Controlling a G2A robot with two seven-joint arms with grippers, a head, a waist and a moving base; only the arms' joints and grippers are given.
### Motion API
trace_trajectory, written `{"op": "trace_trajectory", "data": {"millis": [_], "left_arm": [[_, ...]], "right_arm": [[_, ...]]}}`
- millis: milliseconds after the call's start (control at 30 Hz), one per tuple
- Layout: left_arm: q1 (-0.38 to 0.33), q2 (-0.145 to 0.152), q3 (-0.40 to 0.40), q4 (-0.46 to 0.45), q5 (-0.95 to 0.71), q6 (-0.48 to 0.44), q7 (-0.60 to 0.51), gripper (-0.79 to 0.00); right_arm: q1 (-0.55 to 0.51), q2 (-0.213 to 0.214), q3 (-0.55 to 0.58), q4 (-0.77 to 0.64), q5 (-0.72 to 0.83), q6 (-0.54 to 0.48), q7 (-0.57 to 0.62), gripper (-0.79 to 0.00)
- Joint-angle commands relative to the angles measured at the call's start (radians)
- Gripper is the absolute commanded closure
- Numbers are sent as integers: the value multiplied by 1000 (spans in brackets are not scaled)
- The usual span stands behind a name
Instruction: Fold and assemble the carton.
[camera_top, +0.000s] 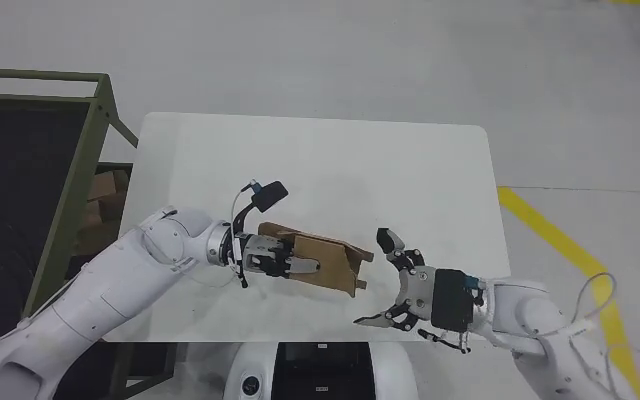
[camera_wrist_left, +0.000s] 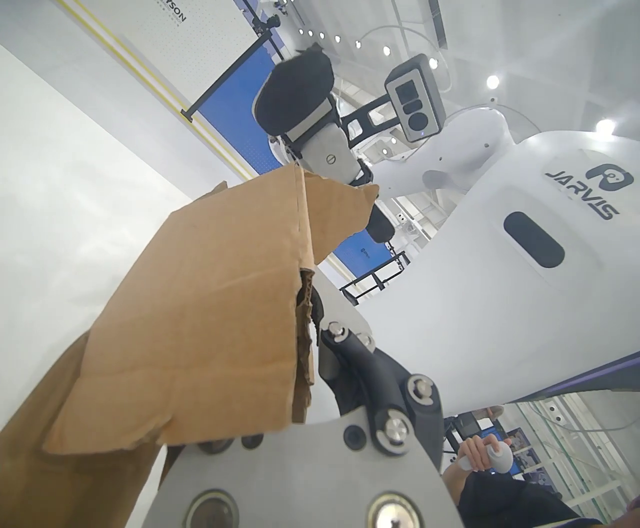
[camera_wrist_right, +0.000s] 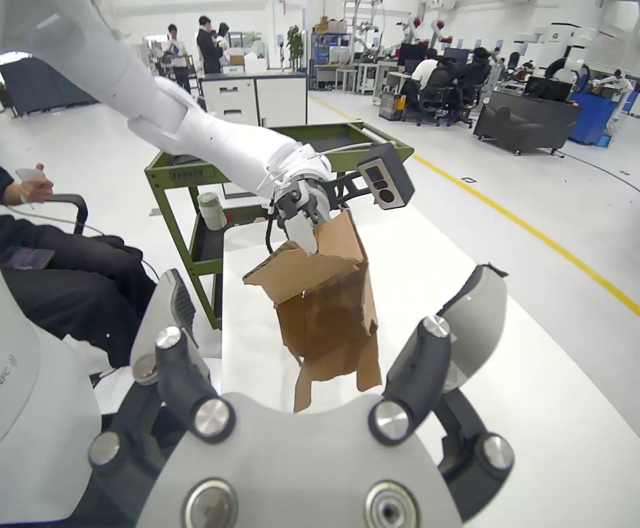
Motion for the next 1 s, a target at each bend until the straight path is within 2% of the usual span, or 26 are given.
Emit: {"op": "trace_trajectory", "data": {"millis": [0, 233, 733, 800, 833, 967], "left_arm": [[-4, 1, 4, 1, -9, 9, -9, 0], [-17, 4, 15, -2, -28, 24, -24, 0], [-34, 8, 33, -1, -33, 25, -25, 0], [-35, 10, 33, -1, -34, 23, -23, 0], [-35, 10, 33, -1, -34, 22, -22, 0], [-36, 13, 36, -3, -34, 20, -20, 0]], "right_arm": [[9, -1, -8, -7, -48, -12, 24, -785], [7, -10, -51, -41, -184, 86, 100, -785], [-22, -20, -68, -53, -287, 198, 99, -785], [-29, -20, -63, -52, -292, 201, 99, -736], [-32, -20, -61, -51, -296, 203, 104, -674], [-45, -21, -52, -56, -306, 221, 125, -533]]}}
